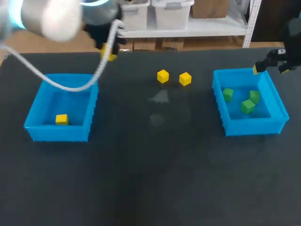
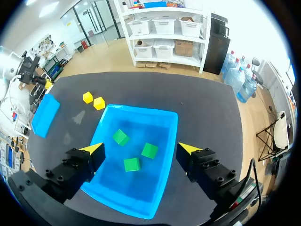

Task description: Put the green cubes in the right bin and the yellow cubes in the left bin.

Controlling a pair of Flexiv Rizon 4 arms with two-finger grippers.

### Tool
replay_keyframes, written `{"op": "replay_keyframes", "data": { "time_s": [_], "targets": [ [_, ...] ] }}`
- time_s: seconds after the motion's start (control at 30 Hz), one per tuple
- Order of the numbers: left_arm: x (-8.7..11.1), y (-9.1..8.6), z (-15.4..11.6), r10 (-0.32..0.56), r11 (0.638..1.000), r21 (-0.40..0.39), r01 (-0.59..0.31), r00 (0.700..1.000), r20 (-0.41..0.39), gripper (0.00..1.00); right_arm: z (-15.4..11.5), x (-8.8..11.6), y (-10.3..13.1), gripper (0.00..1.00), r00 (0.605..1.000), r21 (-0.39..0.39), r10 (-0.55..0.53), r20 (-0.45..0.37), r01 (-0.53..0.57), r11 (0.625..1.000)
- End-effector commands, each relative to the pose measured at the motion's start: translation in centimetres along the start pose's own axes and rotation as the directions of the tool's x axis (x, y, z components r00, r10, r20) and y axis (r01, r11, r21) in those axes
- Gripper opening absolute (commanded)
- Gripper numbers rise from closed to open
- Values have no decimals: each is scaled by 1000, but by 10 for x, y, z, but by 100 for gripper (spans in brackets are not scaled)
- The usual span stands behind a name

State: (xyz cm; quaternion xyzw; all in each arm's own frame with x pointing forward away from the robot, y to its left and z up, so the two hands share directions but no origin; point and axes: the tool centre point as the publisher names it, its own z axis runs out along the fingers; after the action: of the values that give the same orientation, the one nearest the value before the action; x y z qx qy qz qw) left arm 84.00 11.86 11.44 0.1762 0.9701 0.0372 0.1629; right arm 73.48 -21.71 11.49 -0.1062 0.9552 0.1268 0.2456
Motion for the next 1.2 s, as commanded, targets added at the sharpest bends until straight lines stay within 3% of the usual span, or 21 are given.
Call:
{"op": "replay_keyframes", "data": {
  "time_s": [0.03,0.17,0.37,0.67,0.93,0.97,1.0,1.03,1.2],
  "targets": [
    [96,44,-35,-44,999,18,42,986,163,0,-1,1,1,100,1000,4,1,3,-1,1000],
    [126,57,-36,-100,995,23,98,985,138,0,-1,1,1,100,1000,4,1,3,-1,1000],
    [152,70,-17,-159,987,22,157,983,87,0,-1,1,1,100,1000,4,1,3,-1,1000],
    [170,63,0,-184,982,37,183,982,40,0,-1,1,1,100,1000,4,1,3,-1,1000],
    [170,59,8,-170,985,40,169,985,5,0,-1,1,1,100,1000,4,1,3,-1,1000],
    [168,59,8,-164,986,38,164,986,3,19,-1,1,1,100,1000,4,1,3,-1,1000],
    [166,58,8,-162,986,38,162,987,4,69,-1,1,1,100,1000,4,1,3,-1,1000],
    [163,58,8,-154,987,39,154,988,4,100,-1,1,1,100,1000,4,1,3,-1,1000],
    [138,53,-1,-87,996,35,86,996,23,100,-1,1,1,100,1000,4,1,3,-1,1000]
  ]
}}
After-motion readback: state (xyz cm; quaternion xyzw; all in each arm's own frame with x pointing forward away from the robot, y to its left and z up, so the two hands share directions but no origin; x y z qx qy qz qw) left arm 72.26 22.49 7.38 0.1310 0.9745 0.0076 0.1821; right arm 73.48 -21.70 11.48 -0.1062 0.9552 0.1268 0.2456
